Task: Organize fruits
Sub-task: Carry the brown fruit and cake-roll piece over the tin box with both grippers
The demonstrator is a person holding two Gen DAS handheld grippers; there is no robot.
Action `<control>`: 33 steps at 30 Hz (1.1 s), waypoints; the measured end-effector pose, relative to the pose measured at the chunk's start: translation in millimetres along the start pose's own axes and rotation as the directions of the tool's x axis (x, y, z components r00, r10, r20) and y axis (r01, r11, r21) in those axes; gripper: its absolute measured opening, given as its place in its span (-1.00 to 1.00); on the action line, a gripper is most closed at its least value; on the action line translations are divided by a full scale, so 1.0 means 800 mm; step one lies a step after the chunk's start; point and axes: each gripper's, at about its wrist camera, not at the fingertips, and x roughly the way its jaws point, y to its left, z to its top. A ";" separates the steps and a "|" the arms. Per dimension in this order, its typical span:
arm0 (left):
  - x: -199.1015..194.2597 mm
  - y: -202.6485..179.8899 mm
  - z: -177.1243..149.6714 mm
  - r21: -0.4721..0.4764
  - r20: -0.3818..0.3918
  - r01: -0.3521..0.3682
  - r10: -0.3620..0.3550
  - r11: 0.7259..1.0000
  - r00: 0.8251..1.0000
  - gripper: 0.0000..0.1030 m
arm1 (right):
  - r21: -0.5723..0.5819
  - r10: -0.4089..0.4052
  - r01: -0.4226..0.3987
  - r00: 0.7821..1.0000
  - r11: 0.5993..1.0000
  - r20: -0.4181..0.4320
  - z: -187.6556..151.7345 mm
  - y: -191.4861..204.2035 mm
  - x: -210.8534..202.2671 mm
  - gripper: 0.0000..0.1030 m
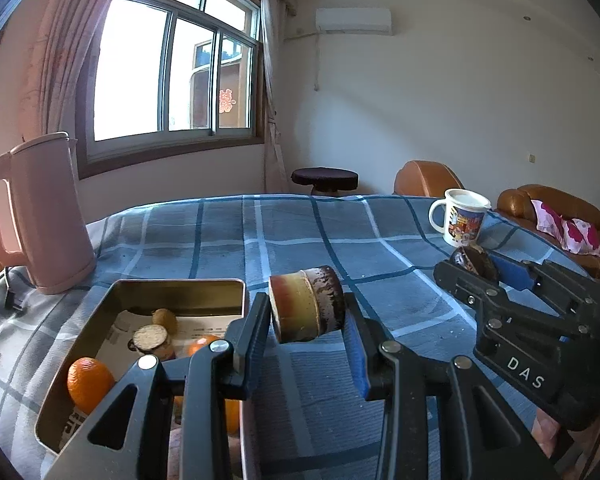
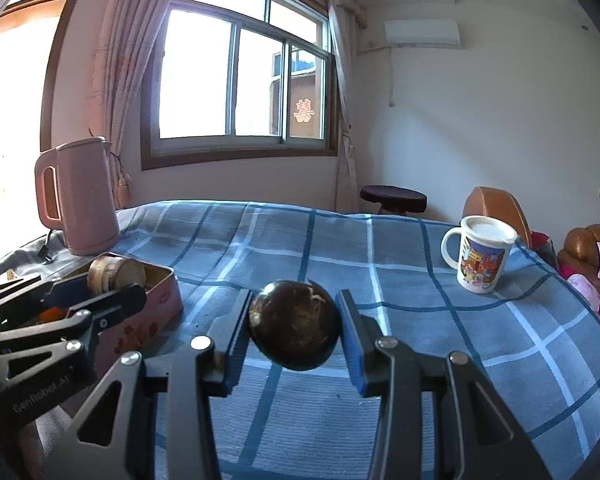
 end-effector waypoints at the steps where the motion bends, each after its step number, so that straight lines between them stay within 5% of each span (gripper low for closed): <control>1: -0.001 0.001 0.000 0.000 0.001 -0.002 0.002 1.000 1.000 -0.27 | -0.002 0.003 -0.003 1.000 1.000 0.000 0.000 0.002 0.000 -0.14; 33: -0.034 0.060 0.004 -0.047 0.025 -0.087 0.089 0.995 0.996 -0.27 | -0.111 0.122 -0.116 0.992 0.987 0.046 0.027 0.076 -0.005 -0.14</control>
